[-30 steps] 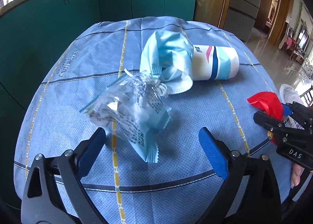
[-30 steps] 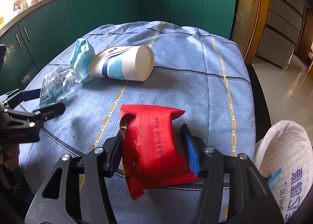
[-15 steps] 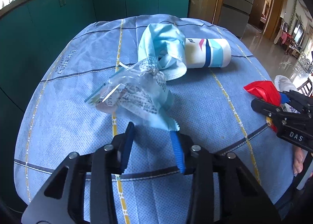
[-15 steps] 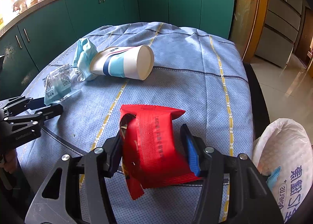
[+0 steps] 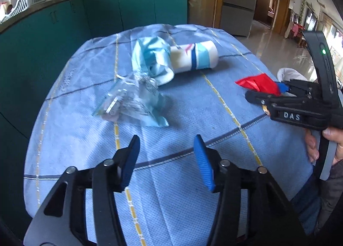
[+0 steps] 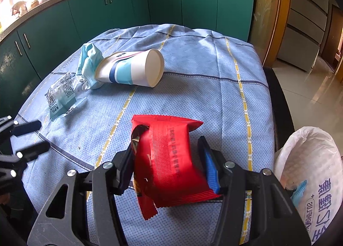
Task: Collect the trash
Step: 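Lower the left gripper onto the clear plastic bag and close on it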
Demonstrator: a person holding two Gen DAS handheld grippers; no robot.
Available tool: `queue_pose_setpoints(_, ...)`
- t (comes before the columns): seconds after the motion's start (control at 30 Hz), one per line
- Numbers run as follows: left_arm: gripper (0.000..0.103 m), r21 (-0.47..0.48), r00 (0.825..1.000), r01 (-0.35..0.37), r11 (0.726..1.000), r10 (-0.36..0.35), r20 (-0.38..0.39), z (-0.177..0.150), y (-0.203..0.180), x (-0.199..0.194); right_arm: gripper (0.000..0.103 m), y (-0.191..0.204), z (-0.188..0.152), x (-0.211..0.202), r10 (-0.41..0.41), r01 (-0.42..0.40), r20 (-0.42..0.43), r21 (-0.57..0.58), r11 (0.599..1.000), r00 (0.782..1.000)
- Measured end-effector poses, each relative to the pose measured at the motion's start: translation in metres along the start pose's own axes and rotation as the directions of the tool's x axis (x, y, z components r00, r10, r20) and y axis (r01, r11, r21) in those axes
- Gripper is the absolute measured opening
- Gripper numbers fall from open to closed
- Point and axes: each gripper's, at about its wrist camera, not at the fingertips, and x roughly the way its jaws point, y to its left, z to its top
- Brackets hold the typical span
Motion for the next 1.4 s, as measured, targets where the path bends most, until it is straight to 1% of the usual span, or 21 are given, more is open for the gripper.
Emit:
queue_pose_setpoints(0.1, 0.073, -0.026, 0.999, -0.04, 0.999, 0.04, 0.011, 0.005, 0.01, 0.0, 0.06, -0.002, -0.001, 0.0, -0.007, 0.007, 0.0, 0.005, 1.0, 1.0)
queue_pose_setpoints(0.13, 0.083, -0.041, 0.998, -0.053, 0.998, 0.054, 0.013, 0.006, 0.013, 0.002, 0.06, -0.002, -0.001, 0.0, -0.008, 0.008, 0.001, 0.007, 1.0, 1.0)
queue_pose_setpoints(0.17, 0.088, -0.053, 0.998, -0.059, 0.997, 0.06, 0.014, 0.008, 0.015, 0.003, 0.061, -0.002, -0.001, 0.0, -0.009, 0.009, 0.002, 0.008, 1.0, 1.0)
queue_pose_setpoints(0.23, 0.088, -0.07, 0.998, -0.06, 0.996, 0.061, 0.002, 0.011, 0.019, 0.007, 0.063, -0.003, -0.001, -0.001, -0.008, 0.008, 0.005, 0.01, 1.0, 1.0)
queue_pose_setpoints(0.3, 0.091, -0.076, 0.998, -0.067, 0.995, 0.067, -0.003, 0.012, 0.02, 0.01, 0.068, -0.003, -0.001, -0.002, -0.011, 0.011, 0.012, 0.009, 1.0, 1.0)
queue_pose_setpoints(0.5, 0.092, -0.076, 0.997, -0.072, 0.994, 0.072, -0.003, 0.008, 0.021, 0.01, 0.071, -0.004, 0.0, -0.005, -0.015, 0.014, 0.025, 0.018, 1.0, 1.0)
queue_pose_setpoints(0.6, 0.092, -0.077, 0.997, -0.076, 0.994, 0.077, 0.014, 0.008, 0.027, 0.009, 0.073, -0.003, 0.0, -0.006, -0.014, 0.014, 0.031, 0.017, 1.0, 0.999)
queue_pose_setpoints(0.7, 0.094, -0.084, 0.998, -0.055, 0.995, 0.058, 0.034, 0.009, 0.034, 0.007, 0.075, -0.004, 0.0, -0.006, -0.016, 0.016, 0.03, 0.019, 1.0, 0.999)
queue_pose_setpoints(0.73, 0.096, -0.079, 0.998, -0.037, 0.996, 0.04, 0.041, 0.01, 0.036, 0.007, 0.076, -0.004, 0.0, -0.005, -0.018, 0.018, 0.028, 0.018, 1.0, 0.999)
queue_pose_setpoints(0.8, 0.096, -0.054, 0.999, -0.014, 0.998, 0.016, 0.044, 0.012, 0.035, 0.01, 0.076, -0.004, -0.001, -0.004, -0.02, 0.02, 0.026, 0.016, 1.0, 0.999)
queue_pose_setpoints(0.93, 0.097, -0.029, 0.999, -0.021, 0.999, 0.022, 0.028, 0.019, 0.021, 0.02, 0.077, -0.002, 0.0, -0.004, -0.024, 0.024, 0.027, 0.01, 1.0, 0.999)
queue_pose_setpoints(1.0, 0.097, -0.022, 0.999, -0.042, 0.999, 0.042, 0.016, 0.023, 0.015, 0.028, 0.077, -0.002, 0.0, -0.004, -0.029, 0.029, 0.029, 0.005, 1.0, 0.999)
queue_pose_setpoints(1.07, 0.097, -0.022, 0.996, -0.091, 0.996, 0.092, 0.015, 0.031, 0.014, 0.037, 0.077, -0.002, 0.0, -0.005, -0.034, 0.034, 0.031, 0.002, 0.999, 0.999)
queue_pose_setpoints(1.13, 0.097, -0.027, 0.989, -0.149, 0.989, 0.149, 0.011, 0.037, 0.014, 0.045, 0.077, -0.002, 0.0, -0.005, -0.036, 0.036, 0.031, 0.003, 0.999, 0.999)
queue_pose_setpoints(1.17, 0.097, -0.03, 0.987, -0.157, 0.987, 0.157, 0.014, 0.04, 0.014, 0.047, 0.077, -0.002, 0.0, -0.005, -0.037, 0.037, 0.03, 0.003, 0.999, 0.999)
queue_pose_setpoints(1.27, 0.097, -0.039, 0.988, -0.154, 0.987, 0.154, 0.005, 0.043, 0.016, 0.054, 0.077, -0.001, 0.0, -0.005, -0.036, 0.036, 0.03, 0.0, 0.999, 0.999)
queue_pose_setpoints(1.4, 0.097, -0.019, 0.987, -0.163, 0.986, 0.163, -0.007, 0.044, 0.015, 0.064, 0.077, 0.001, 0.0, -0.002, -0.039, 0.039, 0.023, -0.011, 0.999, 0.999)
